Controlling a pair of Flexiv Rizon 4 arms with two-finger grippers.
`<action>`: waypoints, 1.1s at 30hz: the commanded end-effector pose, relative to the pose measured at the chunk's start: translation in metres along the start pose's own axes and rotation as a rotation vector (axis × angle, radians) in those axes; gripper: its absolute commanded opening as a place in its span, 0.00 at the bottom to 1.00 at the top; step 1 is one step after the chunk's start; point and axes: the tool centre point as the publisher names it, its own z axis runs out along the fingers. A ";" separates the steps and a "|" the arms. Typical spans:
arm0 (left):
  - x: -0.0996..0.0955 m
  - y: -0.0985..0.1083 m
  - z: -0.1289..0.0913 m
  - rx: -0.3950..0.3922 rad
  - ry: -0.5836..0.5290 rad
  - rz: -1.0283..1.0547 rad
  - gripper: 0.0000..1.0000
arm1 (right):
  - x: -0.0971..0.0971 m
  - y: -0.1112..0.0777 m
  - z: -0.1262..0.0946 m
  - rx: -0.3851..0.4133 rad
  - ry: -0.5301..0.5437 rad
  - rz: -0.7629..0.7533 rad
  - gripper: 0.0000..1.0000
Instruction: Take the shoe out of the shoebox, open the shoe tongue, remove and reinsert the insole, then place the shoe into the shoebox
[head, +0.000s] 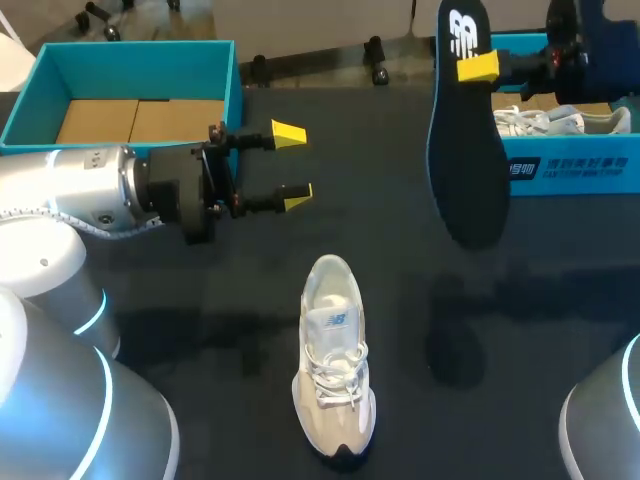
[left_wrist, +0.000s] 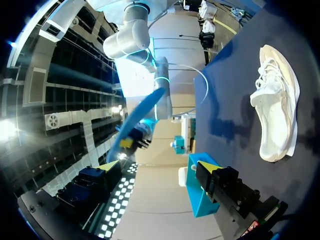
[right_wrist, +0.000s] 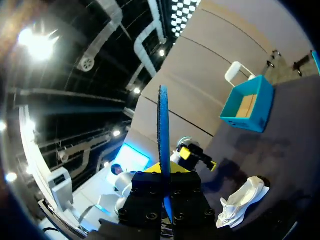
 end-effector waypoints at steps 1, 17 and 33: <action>0.000 0.000 0.001 -0.001 0.001 0.001 1.00 | -0.032 0.022 -0.008 0.099 -0.001 0.065 0.00; 0.000 0.000 0.001 -0.001 0.001 0.001 1.00 | -0.060 0.024 -0.017 0.074 -0.066 0.167 0.00; 0.000 0.000 0.001 -0.001 0.001 0.001 1.00 | -0.109 0.043 0.039 -0.007 -0.086 0.399 0.00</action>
